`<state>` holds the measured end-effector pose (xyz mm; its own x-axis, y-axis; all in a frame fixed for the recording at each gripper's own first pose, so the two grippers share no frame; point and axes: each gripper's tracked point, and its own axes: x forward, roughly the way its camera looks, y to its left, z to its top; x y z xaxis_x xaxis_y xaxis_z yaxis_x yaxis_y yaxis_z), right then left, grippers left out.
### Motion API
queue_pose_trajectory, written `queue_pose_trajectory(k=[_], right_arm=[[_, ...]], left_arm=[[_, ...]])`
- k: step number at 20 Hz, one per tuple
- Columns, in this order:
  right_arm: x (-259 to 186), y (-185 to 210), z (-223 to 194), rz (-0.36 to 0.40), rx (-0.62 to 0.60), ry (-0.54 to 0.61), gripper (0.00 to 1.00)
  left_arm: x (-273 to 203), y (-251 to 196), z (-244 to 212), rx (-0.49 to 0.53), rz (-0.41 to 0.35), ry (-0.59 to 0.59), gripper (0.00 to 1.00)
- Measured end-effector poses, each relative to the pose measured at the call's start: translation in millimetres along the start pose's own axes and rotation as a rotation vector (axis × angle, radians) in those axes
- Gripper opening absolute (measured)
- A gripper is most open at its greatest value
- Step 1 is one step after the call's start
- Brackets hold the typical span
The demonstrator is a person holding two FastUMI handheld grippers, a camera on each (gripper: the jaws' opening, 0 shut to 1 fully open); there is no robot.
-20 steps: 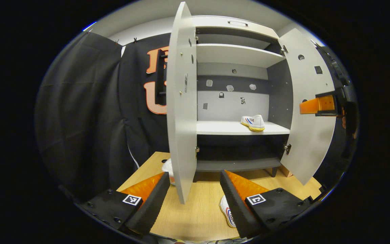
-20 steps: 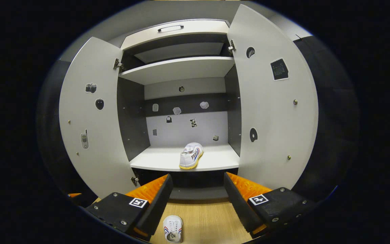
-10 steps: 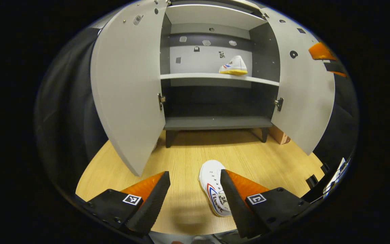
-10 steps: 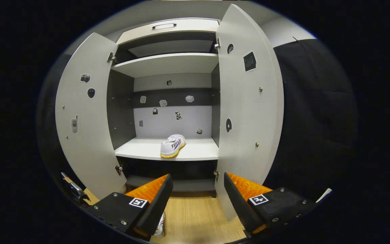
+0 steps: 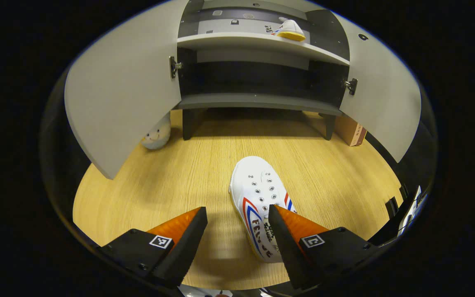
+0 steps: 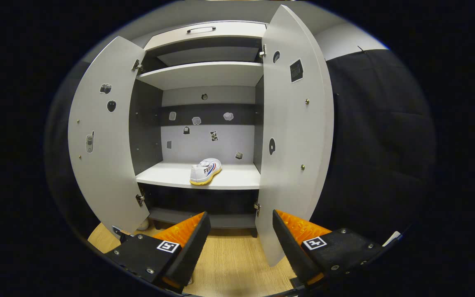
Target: Grab one shoe with the right hand and put it into the shoe cabinet, grab the other shoe with the left hand and put it into the shoe cabinet; then close the right door with the right hand and the left door with the left hand.
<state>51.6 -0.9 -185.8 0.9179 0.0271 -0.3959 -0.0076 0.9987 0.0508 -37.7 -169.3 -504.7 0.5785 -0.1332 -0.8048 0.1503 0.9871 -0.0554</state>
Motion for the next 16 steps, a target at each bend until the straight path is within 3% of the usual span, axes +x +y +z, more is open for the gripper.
queue_pose_trajectory(k=[5, 6, 7, 9, 12, 13, 14, 15, 16], right_arm=[[1, -10, -8, -0.033, 0.010, 0.006, 0.93], [2, -10, -9, -0.031, 0.015, 0.010, 0.93], [2, -10, -10, -0.030, 0.017, 0.014, 0.93], [1, -10, -12, -0.032, 0.015, 0.017, 0.93], [0, -13, -15, -0.039, 0.010, 0.027, 0.93], [0, -13, -15, -0.039, 0.014, 0.028, 0.93], [0, -14, -15, -0.039, 0.016, 0.030, 0.93], [-1, -13, -16, -0.039, 0.017, 0.032, 0.93], [-1, -13, -16, -0.037, 0.016, 0.034, 0.93]], left_arm=[[22, -4, -17, -0.048, -0.021, 0.090, 1.00], [25, -4, -18, -0.048, -0.023, 0.100, 0.96], [28, -5, -20, -0.050, -0.026, 0.114, 1.00], [30, -11, -25, -0.069, -0.053, 0.142, 0.94], [31, -19, -27, -0.083, -0.089, 0.170, 0.80], [31, -22, -27, -0.077, -0.093, 0.179, 0.72], [31, -21, -28, -0.054, -0.084, 0.193, 0.54], [32, -20, -27, -0.023, -0.074, 0.213, 0.52], [32, -19, -30, 0.001, -0.064, 0.234, 0.43]])
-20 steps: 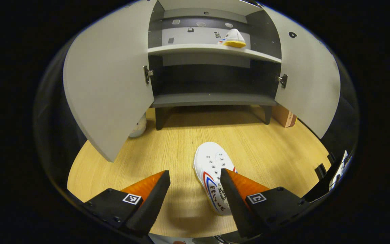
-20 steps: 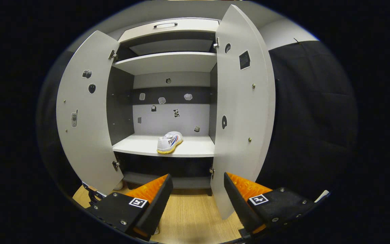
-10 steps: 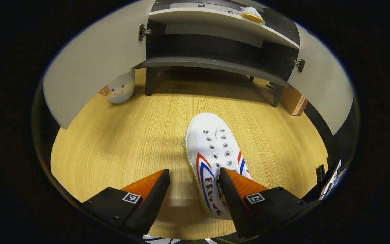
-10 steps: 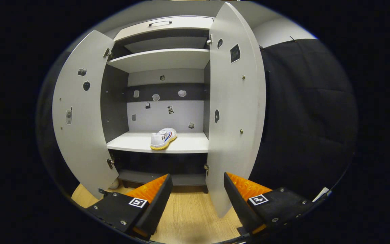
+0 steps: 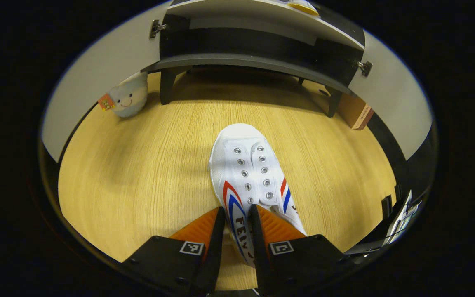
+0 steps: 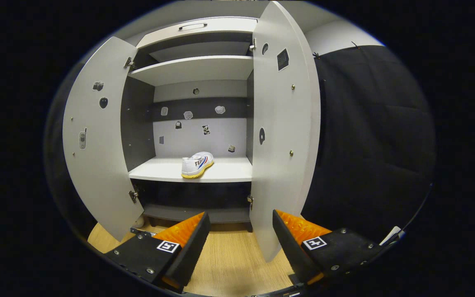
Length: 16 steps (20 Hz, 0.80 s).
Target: Grab one shoe with the right hand and put it into the shoe cabinet, grab the other shoe with the left hand and put it into the shoe cabinet; then close the right door with the right hand and the left door with the left hand.
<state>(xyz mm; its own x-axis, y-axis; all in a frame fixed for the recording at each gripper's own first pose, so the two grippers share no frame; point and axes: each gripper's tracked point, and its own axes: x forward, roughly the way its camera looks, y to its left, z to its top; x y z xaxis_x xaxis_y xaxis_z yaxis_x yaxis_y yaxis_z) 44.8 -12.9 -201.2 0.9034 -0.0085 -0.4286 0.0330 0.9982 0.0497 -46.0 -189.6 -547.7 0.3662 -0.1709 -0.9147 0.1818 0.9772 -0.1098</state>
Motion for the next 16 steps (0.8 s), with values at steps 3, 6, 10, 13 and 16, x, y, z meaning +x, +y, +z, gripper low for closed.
queue_pose_trajectory(k=[3, 6, 10, 13, 16], right_arm=[[-2, 4, -1, 0.011, -0.005, 0.002, 0.93], [-6, 5, 2, 0.016, -0.006, -0.006, 0.93], [-9, 2, 10, 0.017, -0.008, -0.026, 0.93], [-9, 4, 16, 0.034, -0.009, -0.040, 0.93], [-9, 7, 23, 0.050, -0.016, -0.058, 0.93]], left_arm=[[-3, 5, 4, -0.039, -0.007, 0.040, 0.32], [0, 10, 6, -0.121, -0.014, 0.053, 0.07], [-10, 11, 22, -0.062, -0.028, 0.029, 0.07], [-30, 15, 45, -0.089, -0.084, 0.005, 0.07], [-56, 27, 81, -0.076, -0.121, -0.062, 0.06]])
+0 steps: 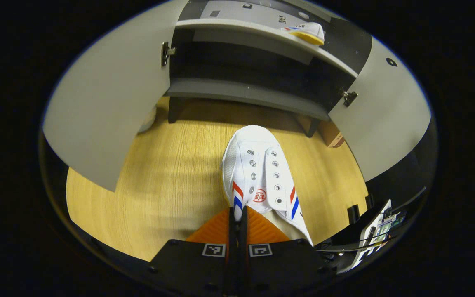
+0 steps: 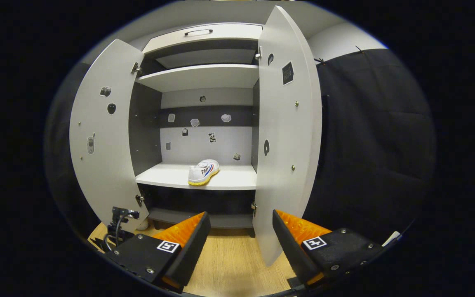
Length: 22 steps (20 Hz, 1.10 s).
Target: Grab one shoe with the right hand and put it into the shoe cabinet, grab the other shoe with the left hand and put it into the shoe cabinet; then close the right door with the right hand and the left door with the left hand.
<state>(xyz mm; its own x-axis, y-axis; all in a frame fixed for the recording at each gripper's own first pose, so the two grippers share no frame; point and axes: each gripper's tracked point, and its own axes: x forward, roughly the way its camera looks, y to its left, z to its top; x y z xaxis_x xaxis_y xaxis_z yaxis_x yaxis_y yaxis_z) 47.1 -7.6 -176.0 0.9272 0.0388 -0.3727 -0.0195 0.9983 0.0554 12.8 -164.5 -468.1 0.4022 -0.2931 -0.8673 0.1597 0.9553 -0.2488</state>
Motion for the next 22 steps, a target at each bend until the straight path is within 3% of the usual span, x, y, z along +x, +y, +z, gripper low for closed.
queue_pose_trajectory(k=[9, 13, 22], right_arm=[[14, 19, 33, 0.129, -0.005, -0.058, 0.93], [22, 23, 52, 0.182, -0.024, -0.097, 0.93], [42, 25, 74, 0.222, -0.010, -0.138, 0.93]], left_arm=[[-125, 2, 193, 0.002, -0.048, -0.271, 0.06], [-136, 3, 268, 0.014, -0.014, -0.320, 0.06], [-88, -16, 397, 0.016, 0.001, -0.314, 0.06]])
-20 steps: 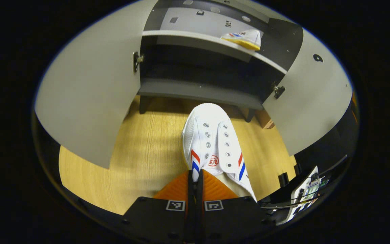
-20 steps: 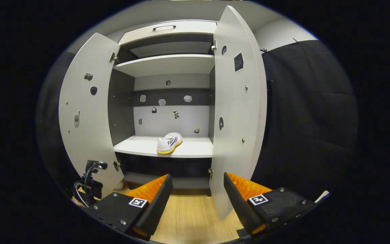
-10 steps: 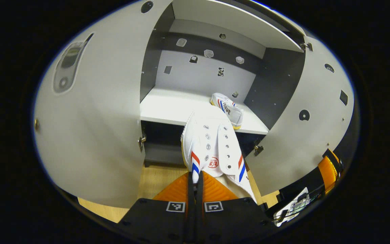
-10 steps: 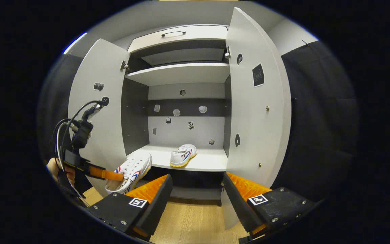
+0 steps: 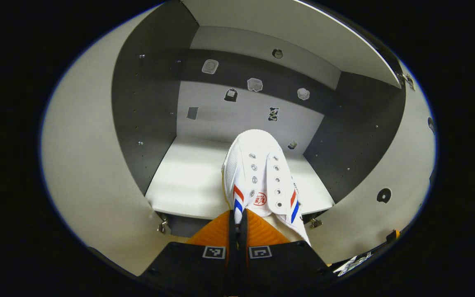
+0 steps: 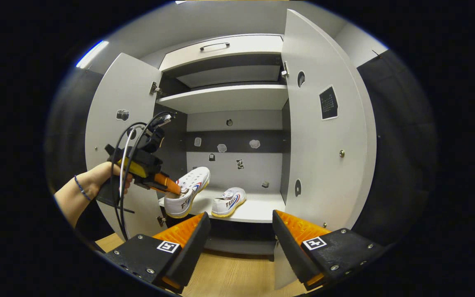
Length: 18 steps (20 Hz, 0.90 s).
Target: Grab one shoe with the right hand and put it into the shoe cabinet, grab the other shoe with the left hand and put it into the shoe cabinet; then close the right door with the right hand and the left door with the left hand.
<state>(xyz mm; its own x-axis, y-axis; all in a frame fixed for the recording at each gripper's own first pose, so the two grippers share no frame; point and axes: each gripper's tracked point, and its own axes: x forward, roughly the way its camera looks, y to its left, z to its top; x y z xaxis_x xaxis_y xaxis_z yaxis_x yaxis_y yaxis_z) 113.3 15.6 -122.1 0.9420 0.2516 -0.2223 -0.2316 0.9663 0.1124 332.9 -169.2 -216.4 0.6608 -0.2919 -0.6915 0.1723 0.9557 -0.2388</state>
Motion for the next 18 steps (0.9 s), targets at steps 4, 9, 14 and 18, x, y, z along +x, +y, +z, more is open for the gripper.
queue_pose_trajectory(k=[4, 9, 14, 18], right_arm=[[5, -9, 5, -0.016, 0.014, -0.004, 0.93], [1, -21, 6, -0.049, 0.017, -0.008, 0.93], [-7, -27, 6, -0.071, 0.025, -0.015, 0.93], [-16, -27, 4, -0.068, 0.023, -0.017, 0.93]], left_arm=[[49, 6, 28, 0.020, 0.037, 0.039, 0.06], [99, 18, 16, 0.024, 0.074, 0.155, 0.06], [123, 31, -1, -0.014, 0.097, 0.224, 0.06], [130, 39, -5, -0.046, 0.097, 0.237, 0.07]])
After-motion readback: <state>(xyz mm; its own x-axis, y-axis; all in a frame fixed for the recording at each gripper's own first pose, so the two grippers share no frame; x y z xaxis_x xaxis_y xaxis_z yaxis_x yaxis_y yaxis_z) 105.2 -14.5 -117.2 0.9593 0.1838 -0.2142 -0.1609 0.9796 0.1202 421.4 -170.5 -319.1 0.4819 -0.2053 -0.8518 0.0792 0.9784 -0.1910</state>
